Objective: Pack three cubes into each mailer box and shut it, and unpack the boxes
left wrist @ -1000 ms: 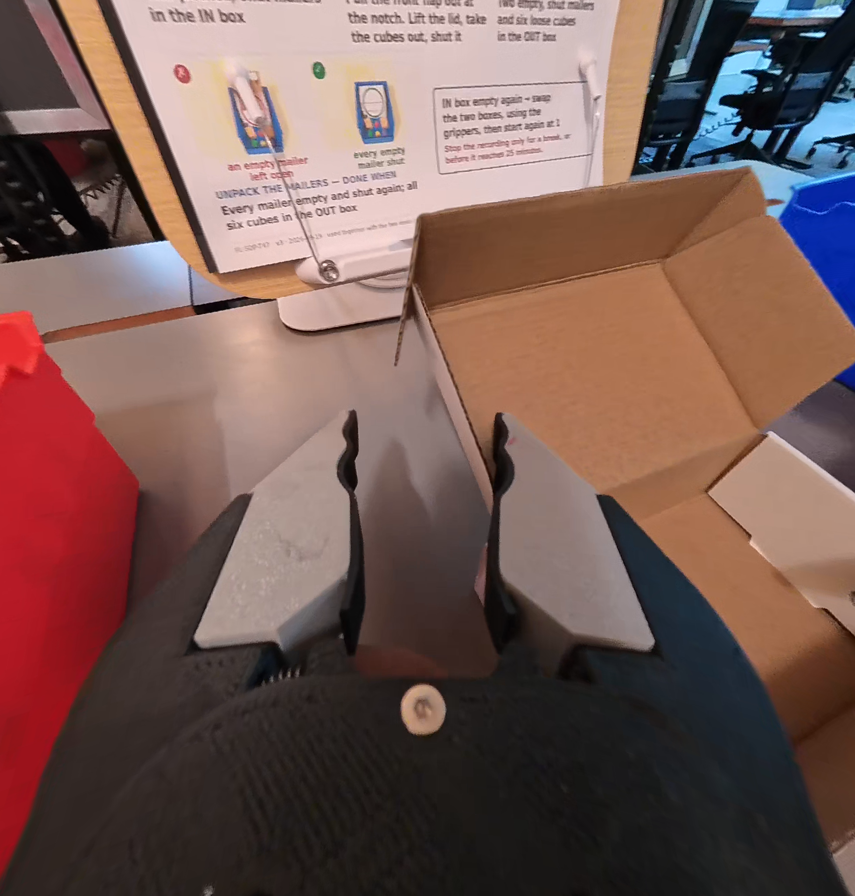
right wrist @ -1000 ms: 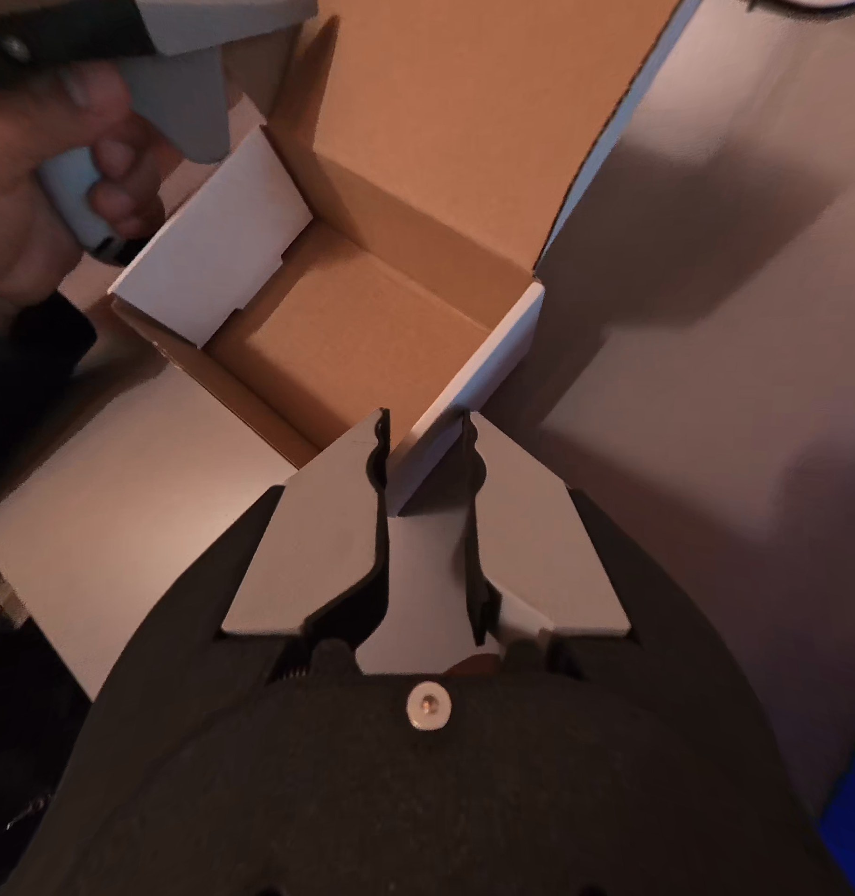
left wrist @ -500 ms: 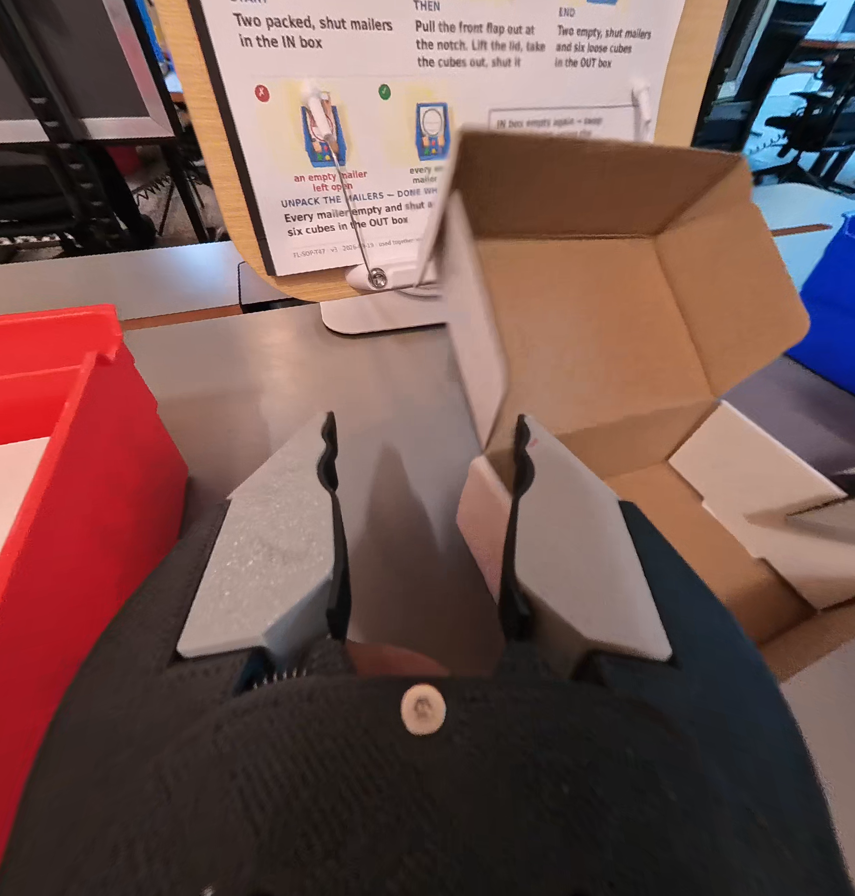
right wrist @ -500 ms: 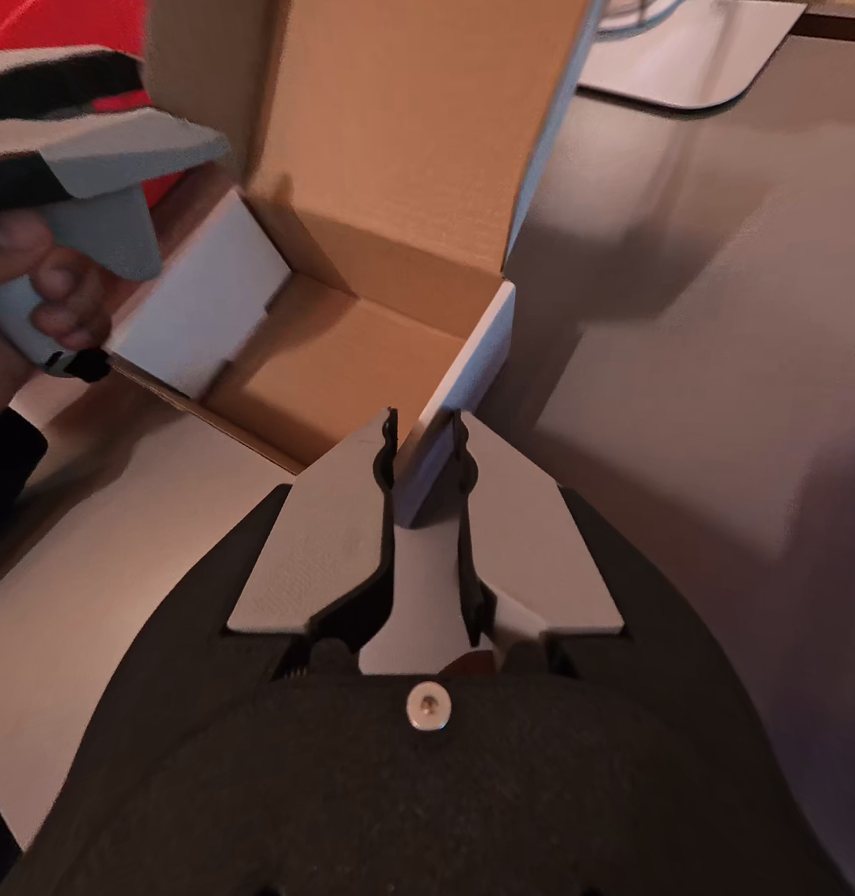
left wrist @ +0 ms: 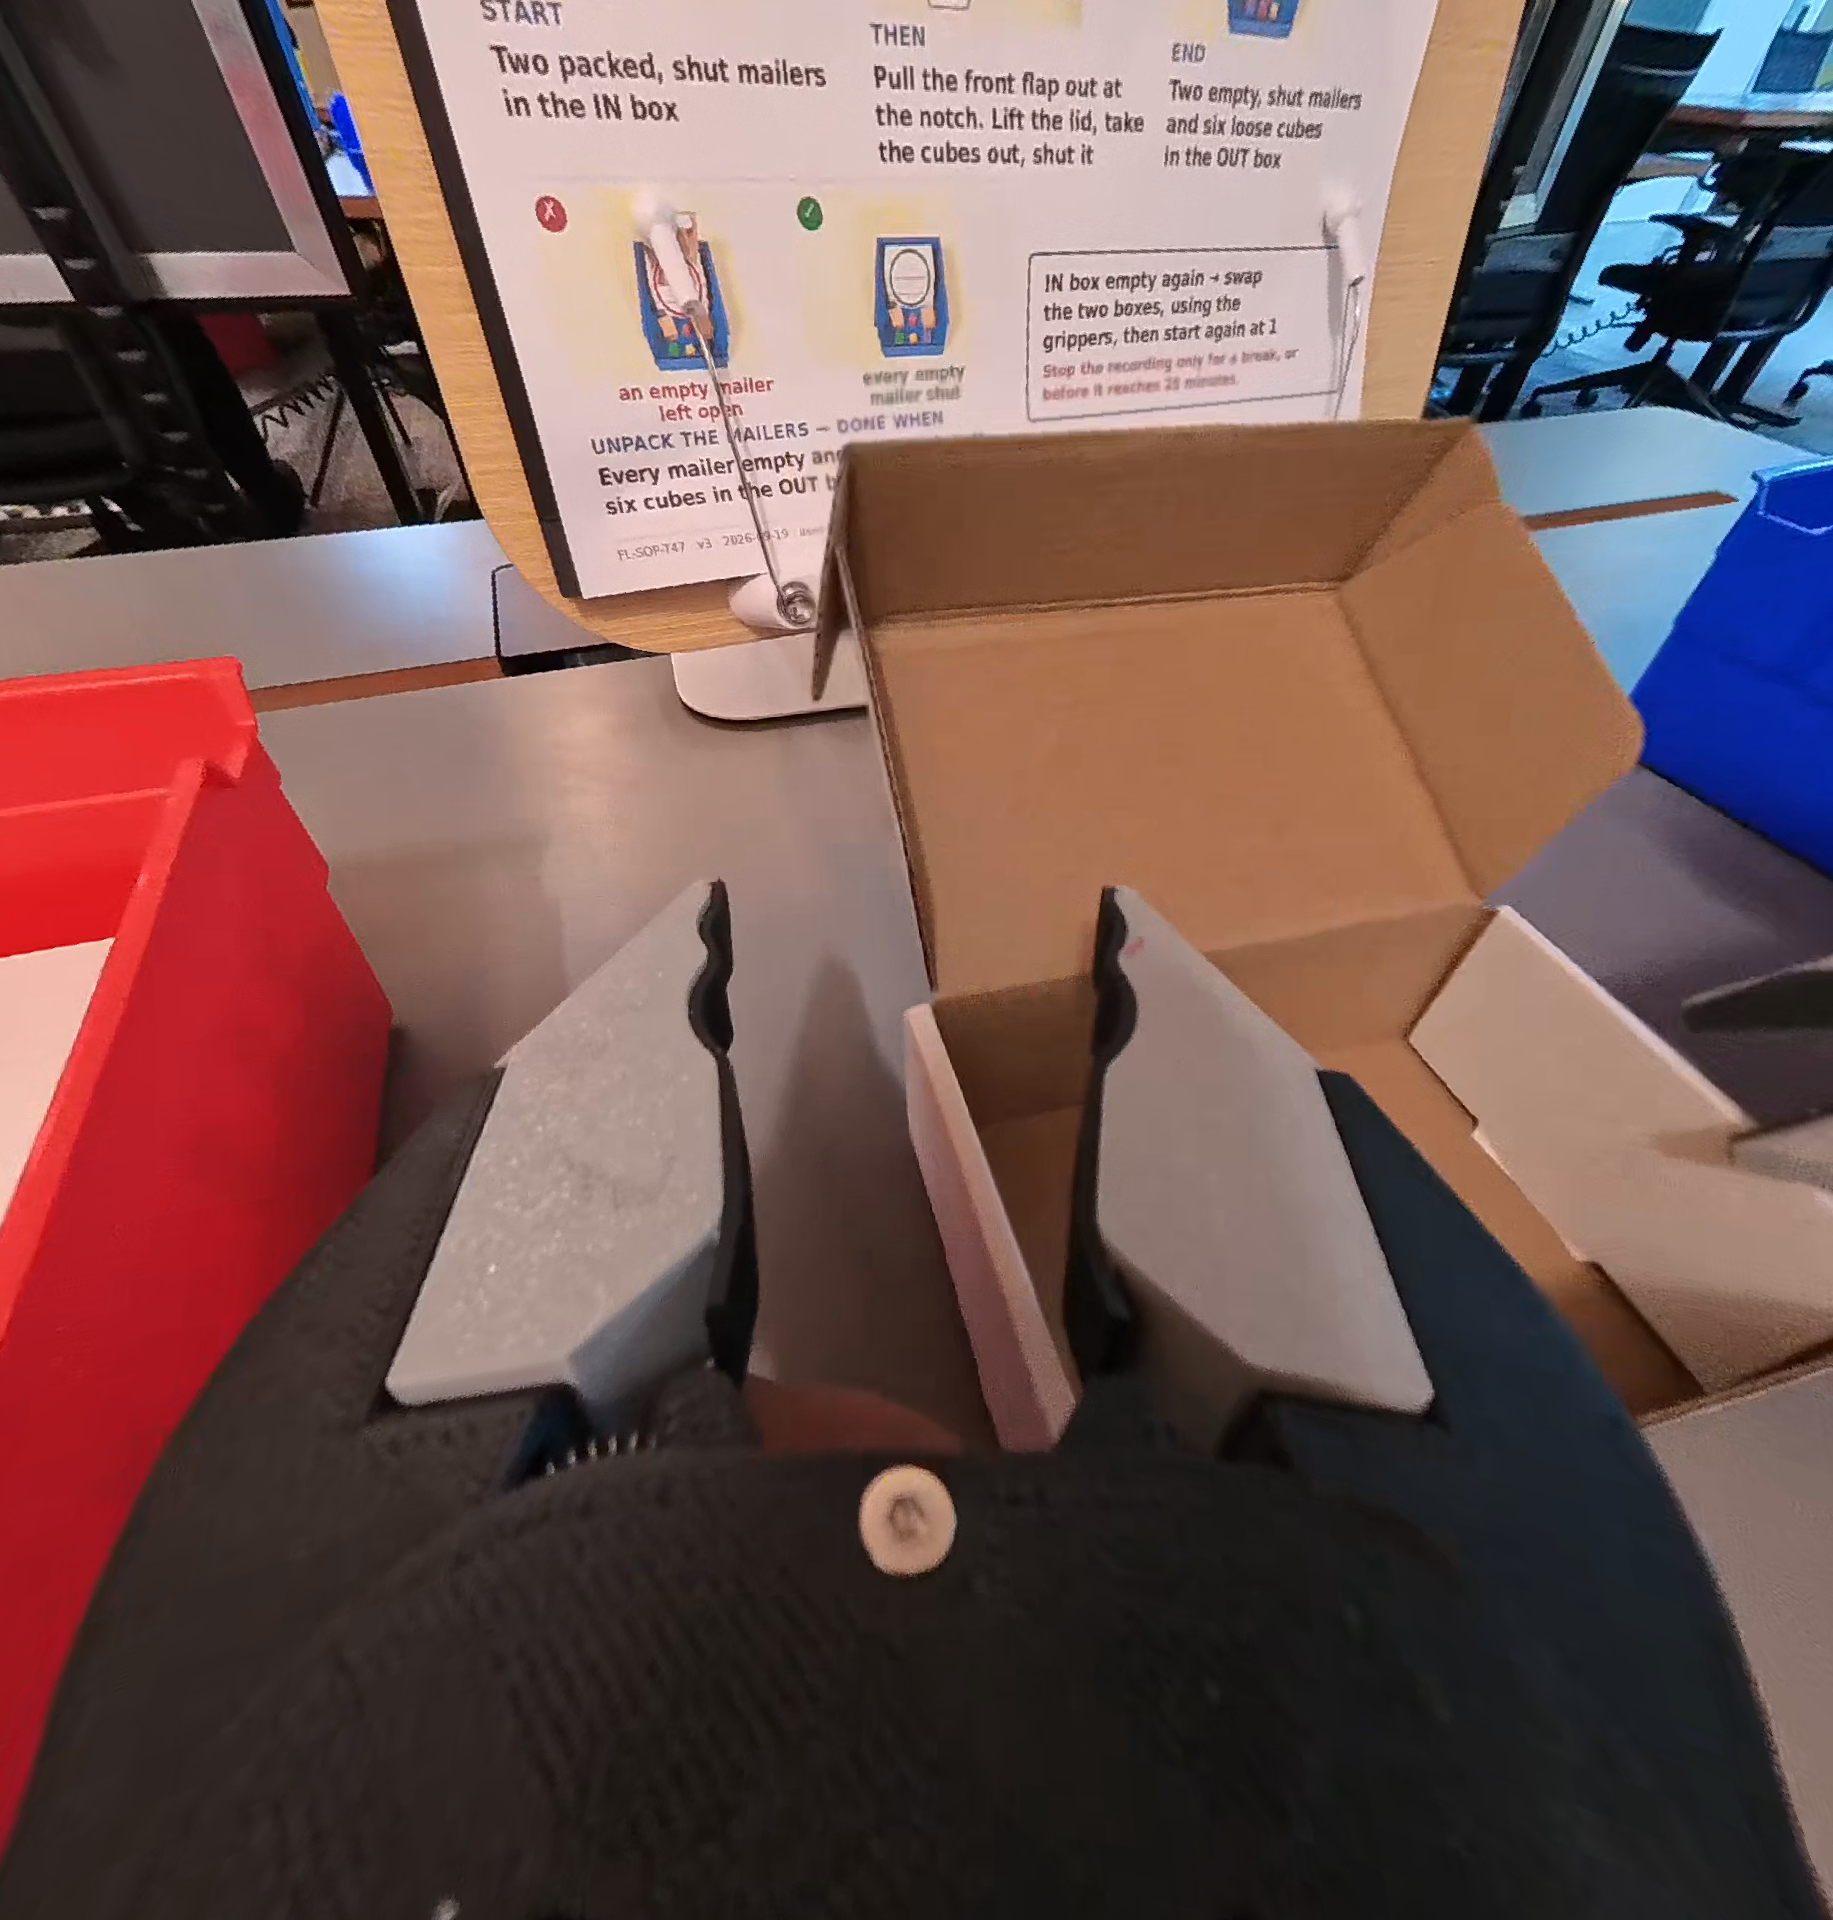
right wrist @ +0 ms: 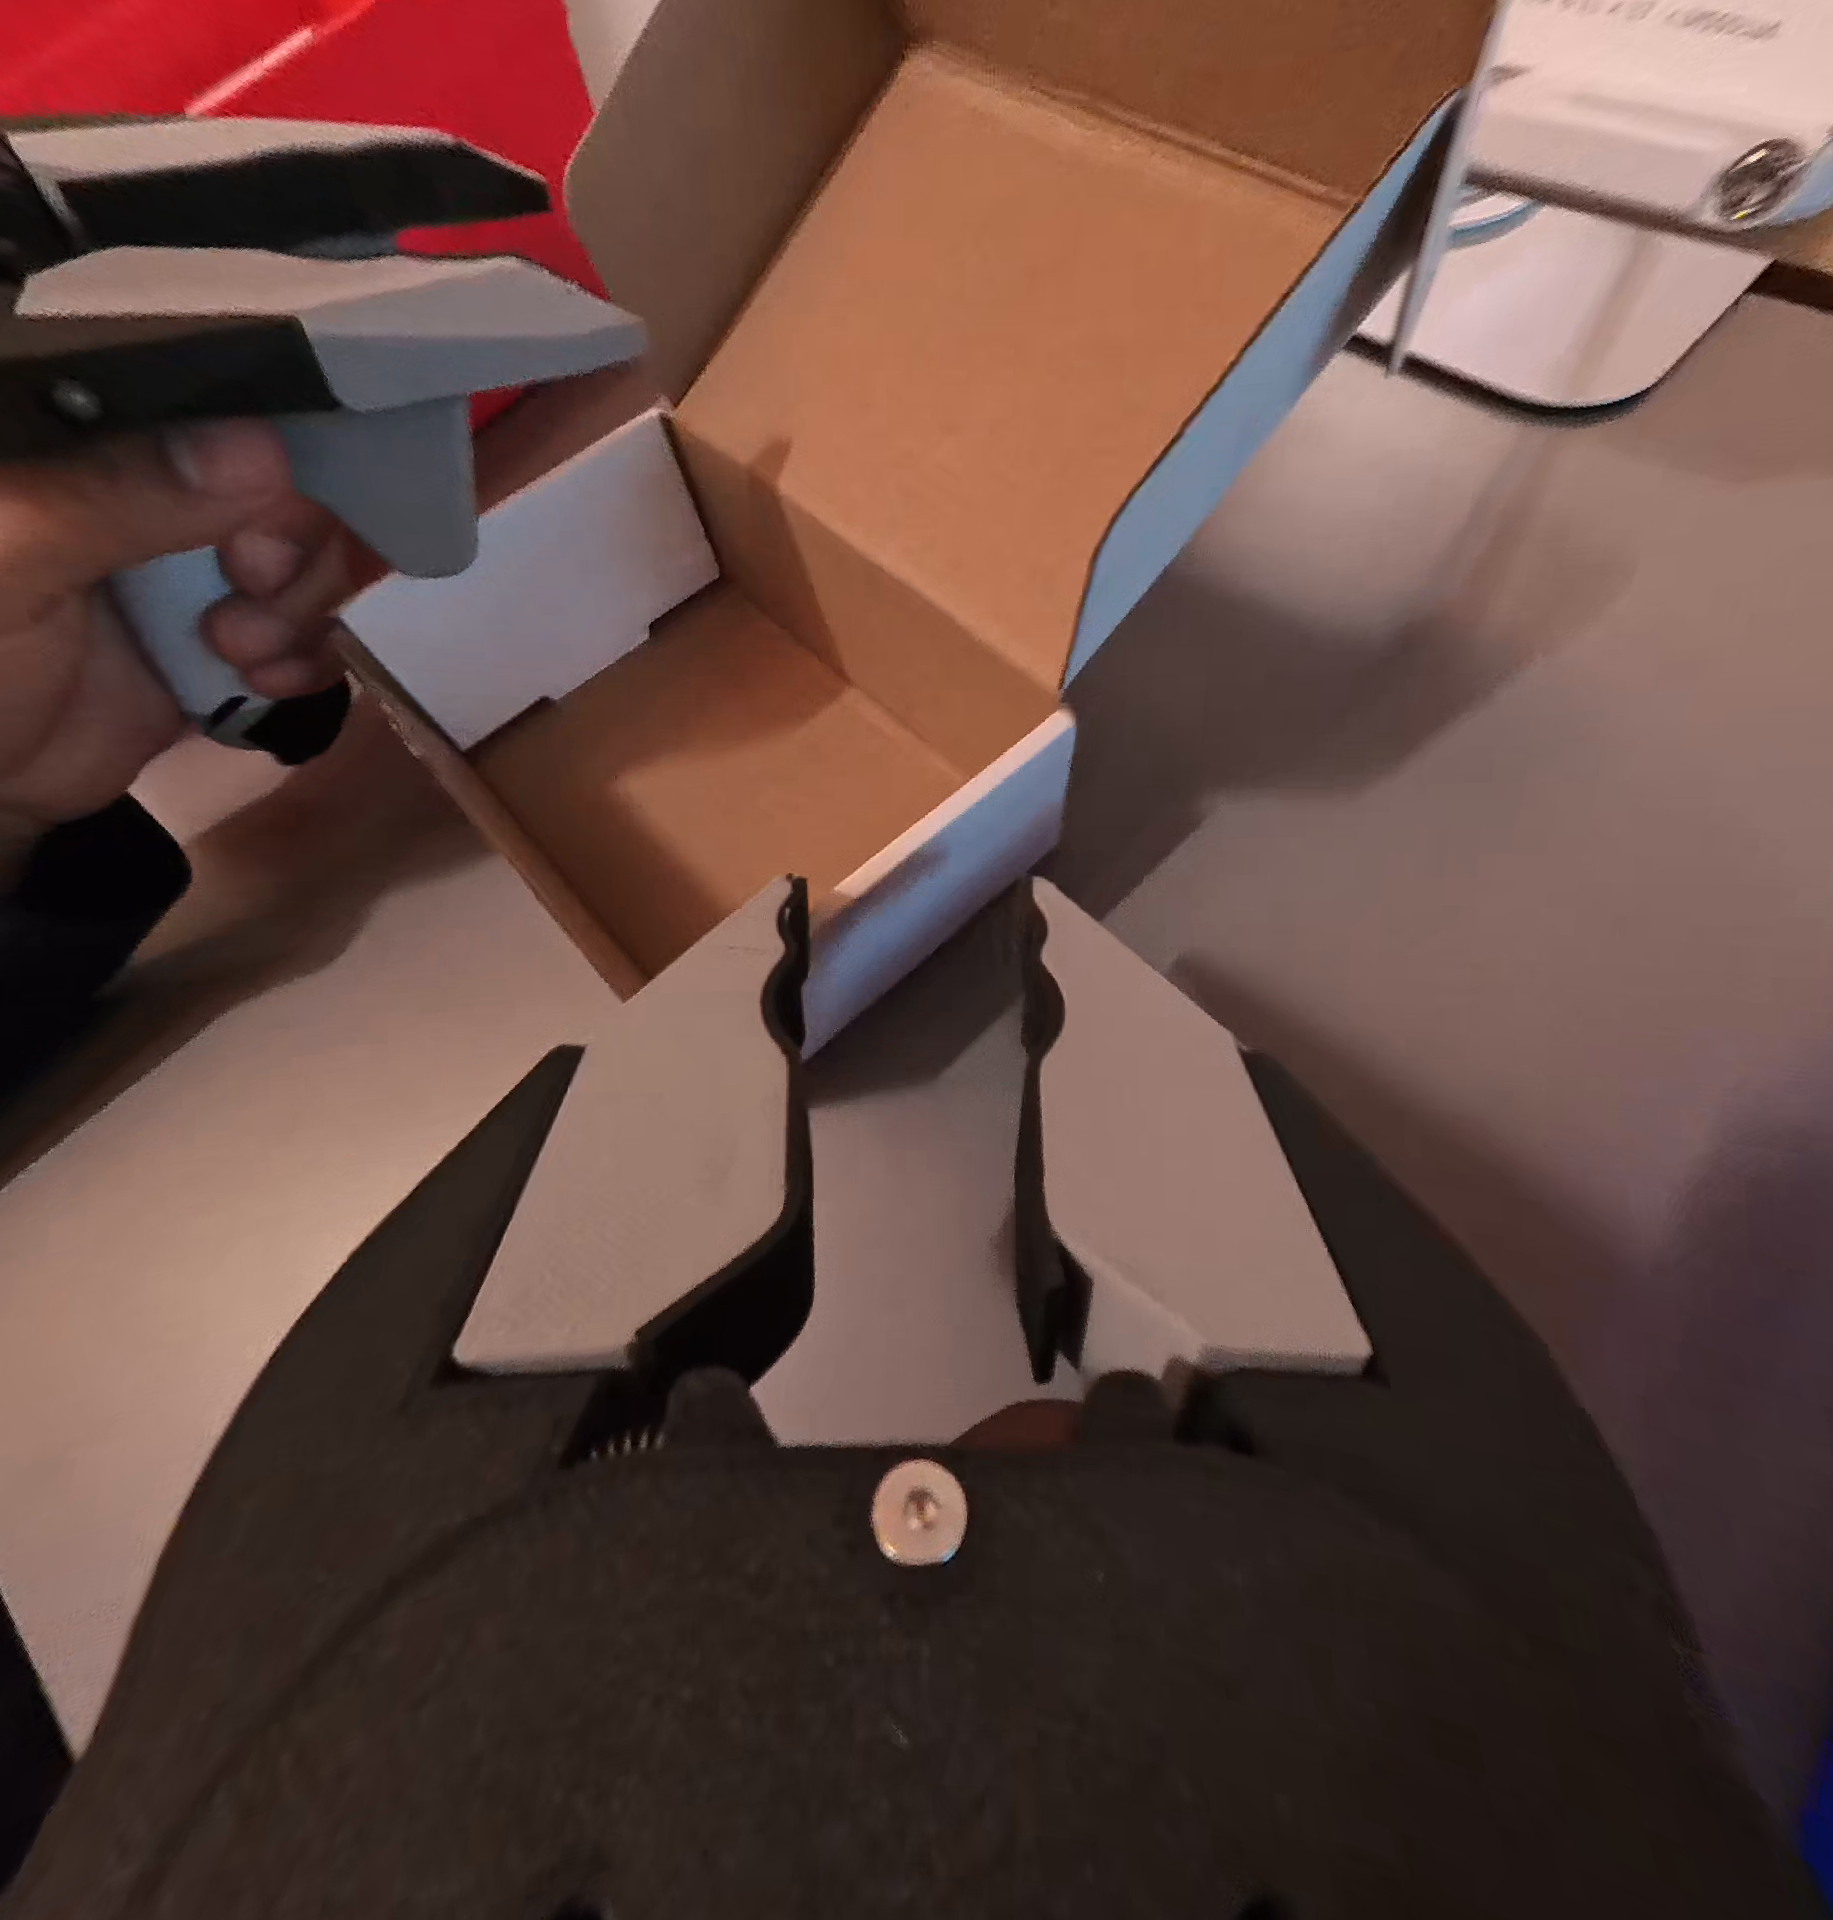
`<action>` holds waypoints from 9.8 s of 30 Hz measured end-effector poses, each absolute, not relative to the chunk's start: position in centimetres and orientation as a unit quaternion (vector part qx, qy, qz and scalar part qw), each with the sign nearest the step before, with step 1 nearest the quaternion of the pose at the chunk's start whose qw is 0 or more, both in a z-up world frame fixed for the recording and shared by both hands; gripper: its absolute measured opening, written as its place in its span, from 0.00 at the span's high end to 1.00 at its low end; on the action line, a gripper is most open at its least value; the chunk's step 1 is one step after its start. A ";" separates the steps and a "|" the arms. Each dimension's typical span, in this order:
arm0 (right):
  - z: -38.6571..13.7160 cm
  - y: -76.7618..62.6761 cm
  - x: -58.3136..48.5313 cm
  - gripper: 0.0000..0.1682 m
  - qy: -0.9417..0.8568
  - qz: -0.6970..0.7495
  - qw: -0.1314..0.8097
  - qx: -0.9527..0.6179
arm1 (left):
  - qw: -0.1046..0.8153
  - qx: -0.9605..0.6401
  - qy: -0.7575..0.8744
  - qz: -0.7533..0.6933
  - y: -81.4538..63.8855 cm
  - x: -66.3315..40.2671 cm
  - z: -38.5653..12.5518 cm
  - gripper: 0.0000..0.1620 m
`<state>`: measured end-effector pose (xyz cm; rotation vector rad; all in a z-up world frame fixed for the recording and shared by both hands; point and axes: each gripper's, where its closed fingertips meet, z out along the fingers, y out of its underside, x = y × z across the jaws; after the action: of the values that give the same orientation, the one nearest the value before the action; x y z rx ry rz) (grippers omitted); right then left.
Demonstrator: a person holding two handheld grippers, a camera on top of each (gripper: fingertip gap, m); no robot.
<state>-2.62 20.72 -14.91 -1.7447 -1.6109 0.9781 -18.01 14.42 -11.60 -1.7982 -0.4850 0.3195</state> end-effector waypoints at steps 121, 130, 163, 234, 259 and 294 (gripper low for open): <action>-10.6 26.1 -3.7 0.95 -0.521 0.498 0.386 -0.576 | 0.668 -0.733 -0.108 -0.070 13.6 -13.7 -9.5 0.94; -10.5 26.5 -3.6 0.85 -0.465 0.571 0.307 -0.603 | 0.617 -0.732 -0.209 -0.199 14.4 -14.8 -11.6 0.53; -10.7 20.3 -1.3 0.72 -0.661 0.420 0.433 -0.446 | 0.683 -0.727 0.048 -0.051 10.2 -6.5 -9.1 0.83; -15.4 15.9 13.4 0.62 -0.852 0.295 0.194 -0.385 | 0.522 -0.815 0.168 -0.189 1.3 2.1 -12.0 0.63; -13.0 11.9 10.7 0.65 -0.852 0.301 0.220 -0.368 | 0.426 -0.854 0.263 -0.143 2.9 5.1 -11.8 0.65; -18.6 12.0 11.9 0.64 -0.774 0.358 0.182 -0.490 | 0.388 -0.913 0.071 -0.109 2.5 3.4 -19.8 0.64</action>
<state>11.88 11.96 -18.64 -1.3832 -2.1833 1.0100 3.42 2.50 -19.79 -2.3216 0.1804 -0.2763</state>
